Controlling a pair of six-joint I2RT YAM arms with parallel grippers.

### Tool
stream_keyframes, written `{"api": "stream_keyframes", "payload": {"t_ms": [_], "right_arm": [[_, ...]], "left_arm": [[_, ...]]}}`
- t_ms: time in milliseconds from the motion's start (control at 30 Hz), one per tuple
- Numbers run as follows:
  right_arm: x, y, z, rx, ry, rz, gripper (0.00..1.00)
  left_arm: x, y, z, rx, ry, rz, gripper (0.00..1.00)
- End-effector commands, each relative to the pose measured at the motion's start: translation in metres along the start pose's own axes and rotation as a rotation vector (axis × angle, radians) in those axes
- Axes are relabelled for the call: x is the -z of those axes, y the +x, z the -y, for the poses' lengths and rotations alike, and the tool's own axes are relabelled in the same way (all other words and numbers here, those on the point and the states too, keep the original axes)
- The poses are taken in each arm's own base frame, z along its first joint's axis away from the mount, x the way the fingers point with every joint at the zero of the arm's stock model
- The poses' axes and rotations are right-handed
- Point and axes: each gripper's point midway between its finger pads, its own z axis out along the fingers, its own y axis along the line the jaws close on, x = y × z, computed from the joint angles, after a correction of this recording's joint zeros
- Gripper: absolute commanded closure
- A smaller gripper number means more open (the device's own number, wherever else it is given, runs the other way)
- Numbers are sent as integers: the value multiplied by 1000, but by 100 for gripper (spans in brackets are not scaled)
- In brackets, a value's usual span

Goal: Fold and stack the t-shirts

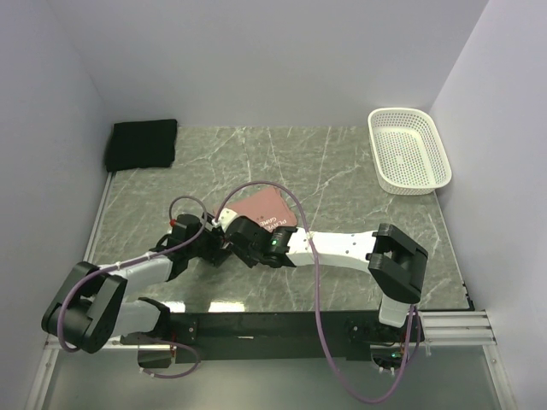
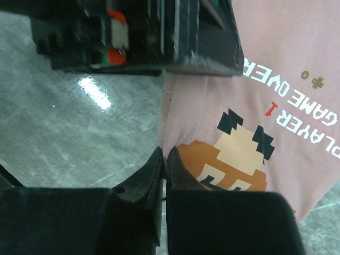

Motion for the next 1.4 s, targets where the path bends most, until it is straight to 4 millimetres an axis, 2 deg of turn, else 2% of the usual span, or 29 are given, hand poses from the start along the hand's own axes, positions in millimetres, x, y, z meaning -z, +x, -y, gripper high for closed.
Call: {"api": "stream_keyframes", "payload": {"t_ms": [0, 133, 300, 400, 433, 467, 500, 533, 733, 767, 800, 833, 867, 900, 967, 1000, 1067, 1100, 1133, 1167, 1200, 1233, 1267, 1300, 1367], "right_arm": [[11, -22, -2, -43, -28, 79, 100], [11, -21, -4, -46, -36, 80, 100], [12, -20, -7, -52, -55, 83, 100], [12, -19, -12, -56, -82, 76, 100], [13, -19, -14, -59, -92, 77, 99], [12, -18, -15, -63, -100, 74, 97], [13, -18, -16, -66, -108, 77, 94], [15, -19, -18, -71, -123, 82, 86], [26, -14, -19, -101, -137, 82, 56], [28, -14, -17, -106, -134, 87, 54], [31, -12, -16, -111, -133, 87, 52], [36, -10, -13, -133, -129, 96, 49], [39, -9, -10, -151, -121, 104, 48], [41, -8, -9, -166, -123, 110, 47], [48, -3, -5, -211, -126, 122, 45], [53, -4, -3, -229, -125, 137, 43], [54, 6, 0, -270, -116, 126, 38], [57, 14, 2, -287, -112, 120, 35], [58, 17, 3, -313, -112, 117, 30], [60, 20, 5, -332, -107, 117, 25], [62, 23, 8, -350, -99, 117, 21], [67, 31, 11, -384, -91, 115, 15], [69, 34, 15, -404, -84, 115, 13], [75, 40, 23, -430, -77, 121, 11], [81, 50, 34, -477, -53, 107, 9]], "left_arm": [[-6, 3, 0, 2, -5, 21, 11], [-8, 3, -2, 13, -10, 38, 20], [-10, 0, -7, 5, -30, 53, 41], [-11, -1, -6, -12, -38, 54, 61], [-12, -1, -6, -21, -41, 54, 79], [-12, -2, -8, -27, -55, 54, 87], [-14, -4, -3, -39, -51, 61, 93], [-14, -6, -2, -69, -59, 66, 99], [-22, -27, 3, -228, -160, 93, 99], [-25, -31, 1, -248, -182, 93, 99], [-26, -42, 13, -268, -171, 111, 99], [-27, -47, 13, -330, -185, 103, 99], [-30, -51, 4, -351, -234, 89, 99], [-31, -67, 19, -365, -232, 114, 99], [-33, -84, 8, -440, -324, 114, 99], [-35, -101, 28, -467, -311, 149, 99], [-35, -119, 28, -564, -376, 157, 99], [-42, -135, 44, -588, -380, 179, 99], [-43, -144, 47, -643, -403, 178, 99], [-47, -151, 36, -657, -465, 159, 99], [-48, -170, 59, -676, -452, 200, 99], [-49, -180, 62, -719, -471, 204, 99], [-52, -187, 57, -729, -505, 194, 99], [-51, -206, 77, -742, -490, 242, 99], [-56, -222, 82, -775, -509, 249, 99]]}}
